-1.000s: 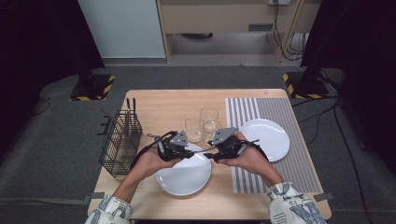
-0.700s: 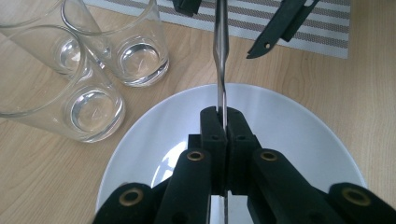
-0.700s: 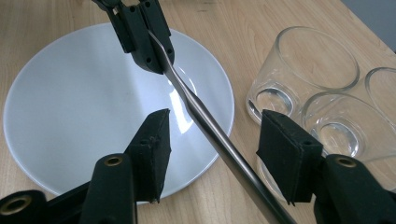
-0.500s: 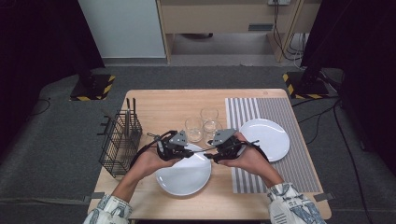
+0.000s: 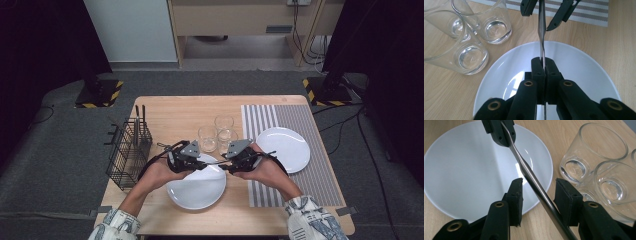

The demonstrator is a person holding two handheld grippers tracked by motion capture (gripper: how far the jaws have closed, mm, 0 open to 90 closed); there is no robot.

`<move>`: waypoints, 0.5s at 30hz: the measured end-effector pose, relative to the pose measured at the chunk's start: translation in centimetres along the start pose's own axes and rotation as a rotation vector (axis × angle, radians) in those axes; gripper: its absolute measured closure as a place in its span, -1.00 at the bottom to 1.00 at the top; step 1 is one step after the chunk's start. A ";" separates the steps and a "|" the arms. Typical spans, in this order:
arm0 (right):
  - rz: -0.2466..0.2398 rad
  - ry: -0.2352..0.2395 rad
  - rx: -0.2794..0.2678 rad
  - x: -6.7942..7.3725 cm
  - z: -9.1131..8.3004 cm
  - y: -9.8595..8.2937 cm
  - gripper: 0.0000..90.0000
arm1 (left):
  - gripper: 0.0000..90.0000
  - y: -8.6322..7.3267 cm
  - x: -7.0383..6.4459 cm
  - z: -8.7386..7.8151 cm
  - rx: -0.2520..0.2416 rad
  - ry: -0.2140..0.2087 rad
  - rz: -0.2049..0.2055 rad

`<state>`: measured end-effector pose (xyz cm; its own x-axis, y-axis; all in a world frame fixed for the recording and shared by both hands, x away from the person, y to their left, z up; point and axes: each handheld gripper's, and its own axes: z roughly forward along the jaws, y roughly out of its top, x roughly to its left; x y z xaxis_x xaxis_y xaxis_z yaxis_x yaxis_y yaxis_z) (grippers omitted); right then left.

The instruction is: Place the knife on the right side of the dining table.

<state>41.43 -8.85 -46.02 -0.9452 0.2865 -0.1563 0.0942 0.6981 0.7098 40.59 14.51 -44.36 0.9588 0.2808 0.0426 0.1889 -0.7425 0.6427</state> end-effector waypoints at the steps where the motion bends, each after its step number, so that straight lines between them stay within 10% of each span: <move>1: -0.002 0.003 0.001 0.0 0.0 0.0 0.31 | 0.96 0.0 0.0 0.0 -0.001 0.000 0.000; 15: -0.023 0.014 0.022 0.2 0.5 -0.4 0.49 | 0.96 -0.1 -0.2 0.2 0.000 -0.007 0.021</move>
<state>41.39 -8.75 -46.64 -0.9516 0.2613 -0.1621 0.0796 0.7186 0.6909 40.42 14.44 -44.59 0.9642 0.2605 0.0506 0.1685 -0.7485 0.6414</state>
